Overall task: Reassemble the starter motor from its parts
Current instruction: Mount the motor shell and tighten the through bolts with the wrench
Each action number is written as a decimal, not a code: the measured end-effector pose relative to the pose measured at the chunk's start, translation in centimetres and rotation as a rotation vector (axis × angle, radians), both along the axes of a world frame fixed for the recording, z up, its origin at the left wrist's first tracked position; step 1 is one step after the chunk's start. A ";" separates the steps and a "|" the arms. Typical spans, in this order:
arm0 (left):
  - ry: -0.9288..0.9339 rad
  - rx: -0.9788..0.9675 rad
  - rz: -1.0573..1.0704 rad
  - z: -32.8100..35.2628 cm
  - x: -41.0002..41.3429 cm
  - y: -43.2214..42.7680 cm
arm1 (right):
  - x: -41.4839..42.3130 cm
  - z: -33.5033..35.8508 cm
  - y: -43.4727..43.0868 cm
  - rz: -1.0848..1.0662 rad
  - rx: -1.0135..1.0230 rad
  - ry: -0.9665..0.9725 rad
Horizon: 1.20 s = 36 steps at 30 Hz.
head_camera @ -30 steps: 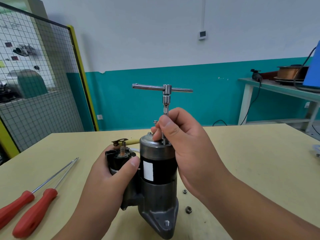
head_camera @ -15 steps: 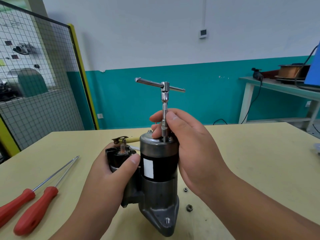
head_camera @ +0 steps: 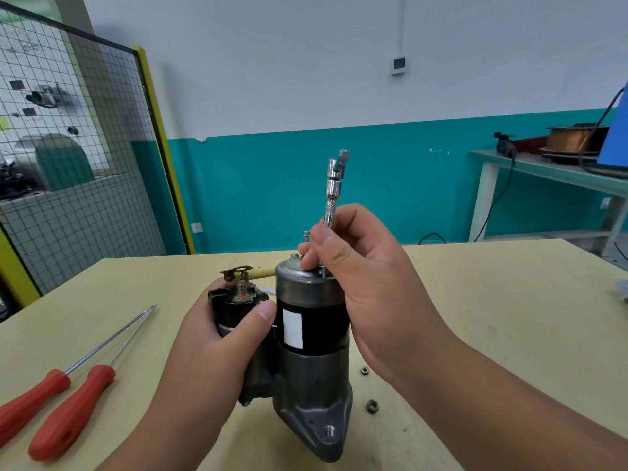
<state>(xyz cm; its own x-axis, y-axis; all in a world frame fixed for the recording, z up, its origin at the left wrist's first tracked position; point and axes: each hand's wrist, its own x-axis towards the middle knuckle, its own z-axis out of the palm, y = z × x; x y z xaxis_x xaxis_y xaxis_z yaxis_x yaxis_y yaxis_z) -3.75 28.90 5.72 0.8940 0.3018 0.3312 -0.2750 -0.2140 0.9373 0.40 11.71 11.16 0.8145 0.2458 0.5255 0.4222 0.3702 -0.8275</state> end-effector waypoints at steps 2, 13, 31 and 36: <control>0.007 -0.003 0.003 0.0 0.0 -0.1 | 0.0 0.0 0.0 0.009 -0.001 -0.003; 0.016 -0.033 -0.005 0.0 0.0 -0.2 | 0.1 -0.1 -0.1 -0.020 -0.044 0.047; 0.013 -0.031 0.000 0.0 0.0 -0.2 | 0.0 -0.2 -0.1 -0.062 -0.097 -0.004; 0.006 -0.006 0.009 0.1 -0.1 -0.1 | 0.0 -0.2 -0.3 -0.018 -0.062 0.046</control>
